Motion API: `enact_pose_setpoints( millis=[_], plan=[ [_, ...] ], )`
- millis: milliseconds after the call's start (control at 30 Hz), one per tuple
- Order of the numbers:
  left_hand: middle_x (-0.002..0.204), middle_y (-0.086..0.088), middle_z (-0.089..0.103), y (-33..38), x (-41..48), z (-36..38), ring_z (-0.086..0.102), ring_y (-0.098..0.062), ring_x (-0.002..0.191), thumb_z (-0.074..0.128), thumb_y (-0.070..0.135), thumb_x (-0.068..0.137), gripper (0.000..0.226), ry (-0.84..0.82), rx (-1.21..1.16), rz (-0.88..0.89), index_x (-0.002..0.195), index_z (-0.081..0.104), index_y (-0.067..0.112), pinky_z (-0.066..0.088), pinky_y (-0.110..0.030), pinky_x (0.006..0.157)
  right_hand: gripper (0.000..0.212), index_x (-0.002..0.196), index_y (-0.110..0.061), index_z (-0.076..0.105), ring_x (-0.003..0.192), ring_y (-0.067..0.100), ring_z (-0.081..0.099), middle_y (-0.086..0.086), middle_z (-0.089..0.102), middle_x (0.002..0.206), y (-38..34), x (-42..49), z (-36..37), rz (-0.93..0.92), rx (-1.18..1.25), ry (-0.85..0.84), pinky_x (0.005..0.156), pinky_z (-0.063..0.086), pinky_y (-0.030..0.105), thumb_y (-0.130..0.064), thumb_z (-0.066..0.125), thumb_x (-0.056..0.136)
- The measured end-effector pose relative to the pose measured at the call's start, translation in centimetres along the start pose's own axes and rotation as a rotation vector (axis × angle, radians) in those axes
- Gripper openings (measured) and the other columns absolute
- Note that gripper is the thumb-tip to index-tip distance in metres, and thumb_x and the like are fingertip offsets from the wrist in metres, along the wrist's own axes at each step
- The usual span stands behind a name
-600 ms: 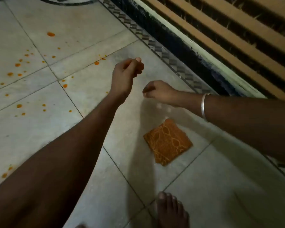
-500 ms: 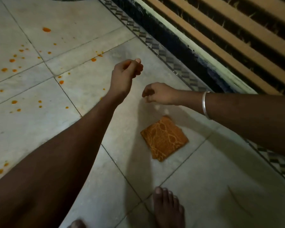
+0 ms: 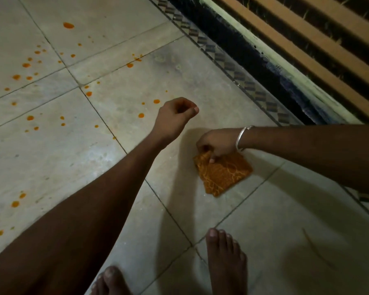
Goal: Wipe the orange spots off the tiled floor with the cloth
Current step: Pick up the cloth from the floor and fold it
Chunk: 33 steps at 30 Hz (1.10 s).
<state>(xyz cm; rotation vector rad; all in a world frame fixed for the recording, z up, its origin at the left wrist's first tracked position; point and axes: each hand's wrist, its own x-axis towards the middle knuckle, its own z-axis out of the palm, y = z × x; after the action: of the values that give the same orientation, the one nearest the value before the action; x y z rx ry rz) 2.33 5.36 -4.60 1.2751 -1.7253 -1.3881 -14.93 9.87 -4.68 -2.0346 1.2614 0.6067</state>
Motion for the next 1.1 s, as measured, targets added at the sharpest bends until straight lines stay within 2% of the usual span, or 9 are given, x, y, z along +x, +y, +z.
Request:
enact_pose_setpoints(
  millis=[100, 167, 267, 433, 700, 833, 967, 1033, 1100],
  plan=[
    [0.105, 0.004, 0.076, -0.1, -0.8, -0.6, 0.071, -0.011, 0.098, 0.071, 0.034, 0.094, 0.024, -0.093, 0.029, -0.025, 0.112, 0.075, 0.019, 0.058, -0.039, 0.095, 0.023, 0.107, -0.022, 0.062, 0.104, 0.02, 0.061, -0.003, 0.063, 0.109, 0.3, -1.4, -2.9, 0.034, 0.269, -0.059, 0.091, 0.052, 0.042, -0.019, 0.073, 0.087],
    [0.115, -0.003, 0.075, 0.1, -1.3, -1.5, 0.071, -0.02, 0.107, 0.07, 0.039, 0.095, 0.034, -0.259, -0.021, -0.098, 0.122, 0.073, 0.019, 0.056, -0.046, 0.103, 0.025, 0.112, -0.02, 0.062, 0.107, 0.015, 0.061, -0.008, 0.065, 0.11, 0.8, -2.8, -5.4, 0.031, 0.521, -0.008, 0.092, 0.049, 0.035, -0.012, 0.07, 0.089],
    [0.121, -0.009, 0.075, 0.3, -1.9, -2.9, 0.071, -0.033, 0.112, 0.071, 0.044, 0.093, 0.04, -0.408, -0.124, -0.154, 0.126, 0.072, 0.021, 0.054, -0.053, 0.1, 0.03, 0.121, -0.008, 0.058, 0.109, 0.016, 0.065, 0.004, 0.07, 0.116, 1.0, -4.1, -8.4, 0.011, 0.739, 0.116, 0.086, 0.045, 0.025, -0.005, 0.065, 0.091],
    [0.122, -0.007, 0.075, 1.6, -1.6, -5.7, 0.071, -0.024, 0.114, 0.067, 0.029, 0.099, 0.033, -0.351, -0.173, -0.086, 0.129, 0.072, 0.015, 0.057, -0.041, 0.1, 0.027, 0.104, -0.014, 0.059, 0.097, 0.013, 0.066, 0.0, 0.068, 0.093, 0.3, -3.8, -11.1, -0.029, 0.817, 0.181, 0.086, 0.048, 0.028, 0.009, 0.054, 0.091],
    [0.098, -0.007, 0.071, 3.4, -2.0, -8.0, 0.071, -0.026, 0.093, 0.052, 0.021, 0.107, 0.02, -0.071, 0.072, 0.026, 0.111, 0.068, 0.011, 0.061, -0.038, 0.078, 0.032, 0.105, -0.01, 0.057, 0.107, 0.026, 0.059, 0.016, 0.057, 0.107, -2.2, -1.8, -11.4, -0.086, 0.998, 0.311, 0.104, 0.048, 0.041, 0.017, 0.047, 0.089],
    [0.092, 0.002, 0.061, 4.7, -2.2, -7.7, 0.061, -0.017, 0.084, 0.047, 0.024, 0.109, 0.014, 0.128, 0.179, 0.112, 0.107, 0.058, 0.015, 0.051, -0.028, 0.069, 0.032, 0.117, -0.011, 0.06, 0.123, 0.025, 0.058, 0.014, 0.061, 0.122, -3.3, -0.9, -11.5, -0.065, 1.163, 0.402, 0.111, 0.043, 0.046, 0.006, 0.049, 0.093],
    [0.097, 0.001, 0.062, 6.6, -1.6, -8.9, 0.061, -0.015, 0.087, 0.054, 0.023, 0.105, 0.011, 0.073, 0.339, 0.149, 0.11, 0.062, 0.016, 0.052, -0.026, 0.072, 0.032, 0.124, -0.013, 0.06, 0.125, 0.03, 0.059, 0.016, 0.06, 0.135, -4.0, -0.9, -11.4, -0.183, 1.343, 0.275, 0.108, 0.044, 0.052, -0.024, 0.047, 0.096],
    [0.103, -0.003, 0.066, 7.7, -1.2, -10.0, 0.064, -0.018, 0.092, 0.059, 0.022, 0.103, 0.016, -0.037, 0.459, 0.13, 0.113, 0.067, 0.013, 0.054, -0.026, 0.074, 0.036, 0.131, -0.022, 0.059, 0.125, 0.024, 0.06, 0.007, 0.063, 0.136, -4.4, -1.2, -11.3, -0.205, 1.236, 0.208, 0.102, 0.048, 0.043, -0.036, 0.05, 0.099],
    [0.104, -0.003, 0.069, 8.7, -0.9, -11.3, 0.068, -0.018, 0.093, 0.063, 0.024, 0.101, 0.018, -0.135, 0.503, 0.095, 0.113, 0.07, 0.012, 0.059, -0.027, 0.075, 0.037, 0.132, -0.031, 0.057, 0.12, 0.014, 0.062, -0.005, 0.065, 0.132, -5.0, -1.3, -11.3, -0.179, 0.984, 0.168, 0.094, 0.048, 0.032, -0.032, 0.06, 0.096]
  ],
)
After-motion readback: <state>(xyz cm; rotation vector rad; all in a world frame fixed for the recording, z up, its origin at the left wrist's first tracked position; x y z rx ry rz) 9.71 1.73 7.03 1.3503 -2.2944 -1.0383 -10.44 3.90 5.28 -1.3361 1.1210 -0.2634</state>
